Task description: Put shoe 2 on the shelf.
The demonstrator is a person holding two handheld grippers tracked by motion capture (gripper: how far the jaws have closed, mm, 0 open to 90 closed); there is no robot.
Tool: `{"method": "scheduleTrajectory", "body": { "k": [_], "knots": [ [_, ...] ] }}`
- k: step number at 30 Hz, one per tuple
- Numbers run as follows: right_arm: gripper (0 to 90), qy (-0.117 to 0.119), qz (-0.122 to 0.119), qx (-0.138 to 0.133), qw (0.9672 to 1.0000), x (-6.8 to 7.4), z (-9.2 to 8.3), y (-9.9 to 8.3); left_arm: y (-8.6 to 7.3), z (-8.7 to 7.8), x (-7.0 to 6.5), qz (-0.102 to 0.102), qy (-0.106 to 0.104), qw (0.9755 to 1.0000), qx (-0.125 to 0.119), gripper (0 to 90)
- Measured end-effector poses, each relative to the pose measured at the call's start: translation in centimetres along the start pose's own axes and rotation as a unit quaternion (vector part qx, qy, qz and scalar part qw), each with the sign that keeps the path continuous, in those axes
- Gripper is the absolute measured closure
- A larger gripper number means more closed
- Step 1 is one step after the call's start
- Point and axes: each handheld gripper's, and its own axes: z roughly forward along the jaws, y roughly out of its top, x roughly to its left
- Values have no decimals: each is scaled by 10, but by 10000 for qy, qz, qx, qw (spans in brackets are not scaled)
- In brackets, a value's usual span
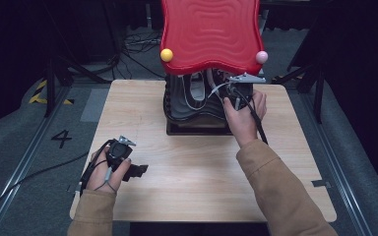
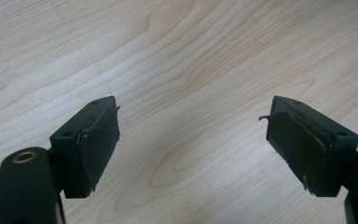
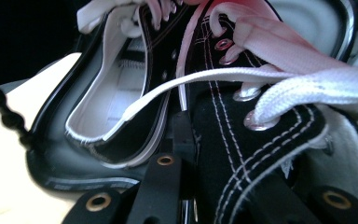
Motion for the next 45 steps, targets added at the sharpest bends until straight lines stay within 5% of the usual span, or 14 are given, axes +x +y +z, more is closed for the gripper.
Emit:
{"method": "scheduleTrajectory", "body": {
  "k": [8, 16, 23, 28, 36, 45],
  "knots": [
    [850, -67, -118, 20, 9999, 7, 7, -7, -3, -3, 1, -60, 31, 10000, -26, 177],
    [859, -109, 115, 30, 9999, 2, 20, -18, -2, -1, 1, -19, 31, 10000, -2, 176],
    [809, -188, 195, 383, 9989, 14, 32, -13, 2, 1, -1, 67, -18, 10000, -1, 176],
    [670, 186, 441, 685, 9965, 7, 29, -15, 5, 2, -1, 65, -58, 10000, -28, 174],
    [558, 740, 627, 608, 9934, -2, 12, -29, 18, 8, -4, 237, -129, 9996, -13, 175],
    [535, 730, 459, 1283, 9880, -3, 1, -32, 34, 20, -13, 440, -305, 9985, 76, 175]
  ]
}}
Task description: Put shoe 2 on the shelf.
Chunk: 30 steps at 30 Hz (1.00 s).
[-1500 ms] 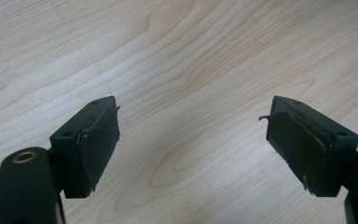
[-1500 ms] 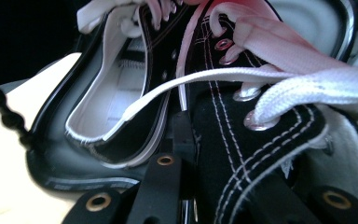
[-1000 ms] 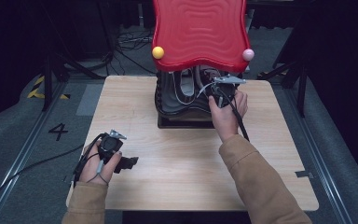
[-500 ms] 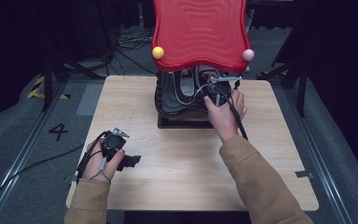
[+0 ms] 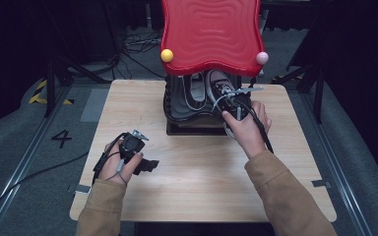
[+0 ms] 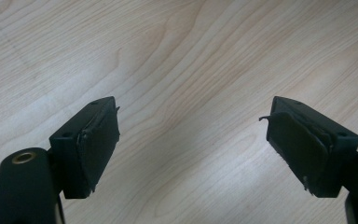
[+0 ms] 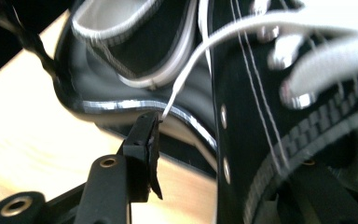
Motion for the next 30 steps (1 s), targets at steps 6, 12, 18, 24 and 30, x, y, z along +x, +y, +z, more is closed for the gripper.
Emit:
{"method": "scheduleTrajectory", "body": {
  "k": [6, 12, 18, 24, 30],
  "knots": [
    [522, -1, -154, -18, 9999, 4, -21, -5, 4, 2, 0, 54, -26, 10000, -1, 175],
    [540, 158, -367, -476, 9981, 3, -63, -12, 5, 1, -2, 70, -27, 10000, -4, 175],
    [750, 255, -574, -534, 9966, -12, -104, -26, 5, 1, -3, 63, -34, 10000, 33, 175],
    [900, 468, -754, -52, 9960, -34, -112, -49, 4, 0, -2, 16, -27, 10000, 67, 176],
    [900, 641, -964, 733, 9906, -44, -76, -75, 3, 1, -2, 19, -25, 10000, 87, 177]
  ]
}}
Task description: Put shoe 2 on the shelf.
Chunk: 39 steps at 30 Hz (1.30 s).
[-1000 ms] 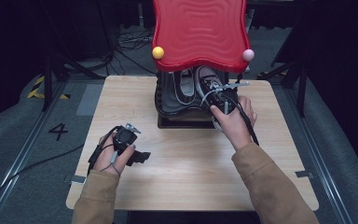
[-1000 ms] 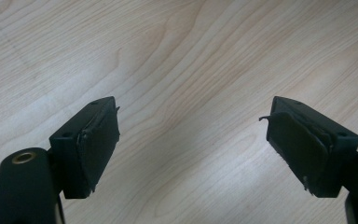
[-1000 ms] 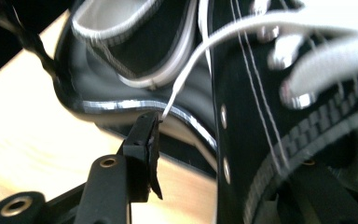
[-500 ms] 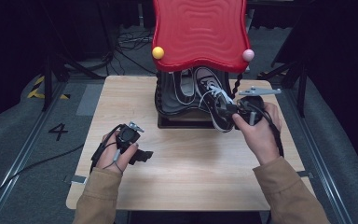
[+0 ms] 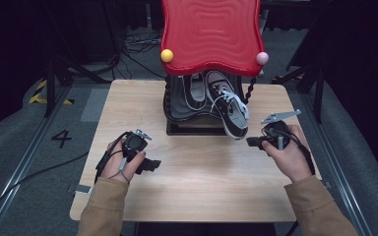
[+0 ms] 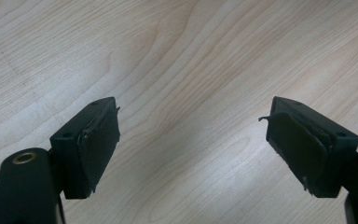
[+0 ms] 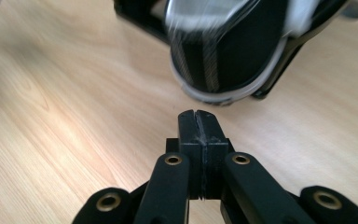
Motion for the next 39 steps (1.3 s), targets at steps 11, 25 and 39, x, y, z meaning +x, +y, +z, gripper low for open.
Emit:
{"method": "scheduleTrajectory", "body": {
  "k": [11, 25, 39],
  "knots": [
    [900, 152, -205, -44, 9997, 4, 24, 11, -3, 0, 3, -66, 35, 10000, 3, 177],
    [900, 411, -221, -204, 9987, 28, 47, 25, -2, 0, 3, -40, 36, 10000, -1, 177],
    [900, -132, -9, -910, 9958, 39, 67, 46, -4, -1, 2, -51, -1, 10000, 6, 177]
  ]
}}
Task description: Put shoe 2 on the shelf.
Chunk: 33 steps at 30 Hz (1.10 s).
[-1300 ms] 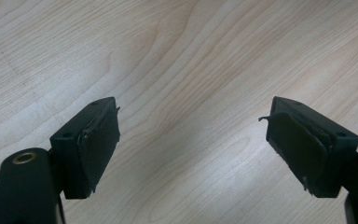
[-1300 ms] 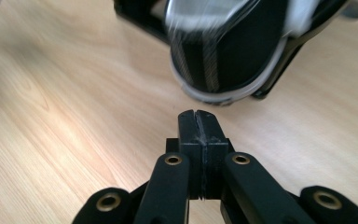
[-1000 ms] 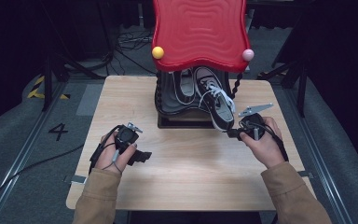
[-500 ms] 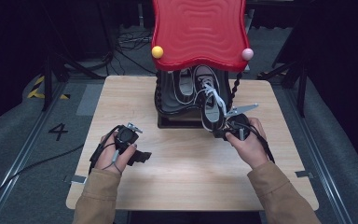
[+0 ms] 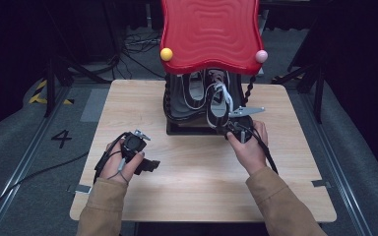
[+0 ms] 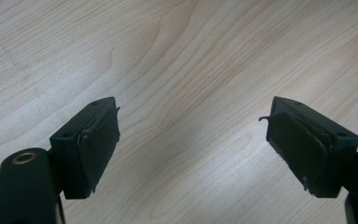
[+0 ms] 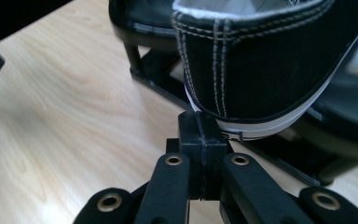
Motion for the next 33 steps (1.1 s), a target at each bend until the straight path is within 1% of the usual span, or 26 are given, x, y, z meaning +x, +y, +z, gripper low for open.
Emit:
{"method": "scheduleTrajectory", "body": {
  "k": [2, 3, 4, 5, 6, 7, 8, 9, 10, 11, 12, 13, 14, 16, 17, 18, 19, 20, 21, 22, 23, 25, 26, 28, 30, 33],
  "knots": [
    [900, 22, -23, 16, 10000, 1, 4, 4, -2, 0, 1, -19, 0, 10000, -14, 177],
    [900, -49, -47, 28, 10000, 2, 7, 6, -2, -1, 2, -18, 0, 10000, -13, 177],
    [900, -179, -81, 16, 9998, 2, 8, 8, -3, -2, 2, -1, 9, 10000, -30, 177],
    [900, -179, -81, 16, 9998, 2, 8, 8, -3, -2, 2, -1, 9, 10000, -30, 177],
    [900, -230, -34, -25, 9997, 1, 9, 8, -4, -4, 2, -17, 5, 10000, -49, 177],
    [900, -138, 108, -65, 9998, -3, 11, 10, -6, -5, 2, -33, 2, 10000, -65, 176],
    [900, -208, 79, -67, 9997, -3, 10, 11, -7, -6, 3, -32, 8, 10000, -57, 177],
    [900, -208, 79, -67, 9997, -3, 10, 11, -7, -6, 3, -32, 8, 10000, -57, 176],
    [900, -382, 30, -68, 9992, -3, 9, 12, -8, -7, 3, -67, 30, 9999, -72, 176],
    [900, -484, 24, -102, 9988, -6, 9, 12, -9, -7, 3, -56, 20, 10000, -68, 177],
    [900, -414, 18, -95, 9991, -10, 11, 14, -11, -7, 3, -99, 48, 9999, -51, 176],
    [900, -413, -1, -79, 9991, -10, 12, 16, -12, -6, 3, -106, 43, 9999, -32, 177],
    [900, -471, -49, -75, 9988, -9, 13, 17, -12, -6, 3, -81, 43, 10000, -18, 177],
    [900, -584, -108, -105, 9982, -8, 15, 21, -13, -7, 3, -116, 65, 9999, -21, 177],
    [900, -584, -108, -105, 9982, -8, 15, 21, -13, -7, 3, -116, 65, 9999, -21, 177],
    [900, -562, -80, -168, 9982, -8, 17, 23, -13, -8, 3, -93, 64, 9999, -25, 177],
    [900, -571, -97, -113, 9983, -8, 19, 27, -14, -8, 2, -121, 56, 9999, -35, 177],
    [900, -710, -172, -116, 9973, -8, 21, 28, -15, -9, 3, -120, 59, 9999, -46, 176],
    [900, -947, -252, -178, 9950, -10, 22, 30, -16, -9, 4, -138, 75, 9999, -41, 176],
    [900, -1078, -205, -182, 9938, -14, 23, 32, -16, -9, 5, -147, 75, 9999, -41, 177],
    [900, -1061, -103, -193, 9941, -20, 23, 34, -17, -9, 6, -154, 71, 9998, -39, 176],
    [900, -753, 4, -158, 9970, -28, 24, 37, -18, -8, 7, -175, 75, 9998, -23, 176],
    [900, -729, -86, -78, 9973, -29, 26, 38, -19, -8, 8, -176, 72, 9998, -11, 176],
    [900, -744, -316, 62, 9967, -26, 31, 40, -19, -7, 9, -208, 78, 9998, -19, 177],
    [900, -734, -354, 129, 9966, -24, 36, 41, -18, -8, 8, -190, 75, 9998, -35, 178],
    [900, -711, -339, 157, 9968, -25, 37, 40, -18, -9, 7, -146, 97, 9998, -59, 176]
  ]
}}
